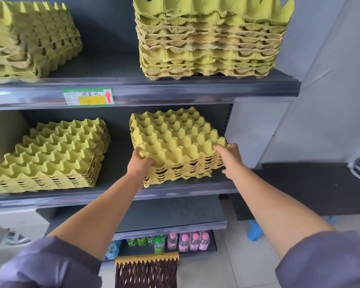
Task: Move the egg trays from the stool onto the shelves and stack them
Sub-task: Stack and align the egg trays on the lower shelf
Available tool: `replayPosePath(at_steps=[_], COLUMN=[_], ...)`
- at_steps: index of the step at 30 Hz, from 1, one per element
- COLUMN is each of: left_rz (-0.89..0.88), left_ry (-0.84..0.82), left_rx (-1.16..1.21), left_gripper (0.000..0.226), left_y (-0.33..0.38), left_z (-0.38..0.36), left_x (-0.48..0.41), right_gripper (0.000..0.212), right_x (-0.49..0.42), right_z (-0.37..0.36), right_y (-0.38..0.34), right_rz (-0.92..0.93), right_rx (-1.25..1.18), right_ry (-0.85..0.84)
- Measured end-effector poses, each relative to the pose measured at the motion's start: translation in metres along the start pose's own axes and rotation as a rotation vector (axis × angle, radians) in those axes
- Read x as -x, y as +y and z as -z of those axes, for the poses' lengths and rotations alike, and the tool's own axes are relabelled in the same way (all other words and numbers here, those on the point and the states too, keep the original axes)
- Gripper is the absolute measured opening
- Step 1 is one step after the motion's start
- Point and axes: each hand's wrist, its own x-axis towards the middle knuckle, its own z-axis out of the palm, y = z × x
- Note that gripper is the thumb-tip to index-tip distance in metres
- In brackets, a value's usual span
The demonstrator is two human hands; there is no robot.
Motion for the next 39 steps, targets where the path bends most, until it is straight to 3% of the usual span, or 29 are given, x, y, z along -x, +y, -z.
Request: replayPosePath(at_steps=[9, 16, 21, 25, 29, 34, 39], left_rz=[-0.082, -0.107, -0.069, -0.038, 0.025, 0.092, 0.058], left_ry=[-0.065, -0.026, -0.022, -0.029, -0.097, -0.101, -0.1], left_rx=[0.007, 0.149, 0.133, 0.152, 0.09, 0.053, 0.046], left_gripper=[0.077, 0.059, 0.058, 0.056, 0.063, 0.066, 0.067], left_y=[0.005, 0.037, 0.024, 0.007, -0.008, -0.008, -0.015], left_z=[0.012, 0.029, 0.033, 0.033, 0.032, 0.029, 0.026], left_x=[0.0, -0.028, -0.049, -0.058, -0.063, -0.066, -0.067], right_gripper=[0.041, 0.063, 0.065, 0.07, 0.076, 0.084, 0.061], right_x=[0.013, 0.018, 0.01, 0.005, -0.002, -0.009, -0.014], right_z=[-0.008, -0.04, -0.053, -0.063, -0.06, -0.054, -0.054], right_y=[0.002, 0.002, 0.001, 0.007, 0.013, 0.011, 0.02], right_rz=[0.072, 0.062, 0.05, 0.028, 0.03, 0.115, 0.256], right_rx=[-0.056, -0.091, -0.063, 0.059, 0.35, 0.373, 0.724], right_ry=[0.173, 0.213, 0.219, 0.164, 0.161, 0.079, -0.029])
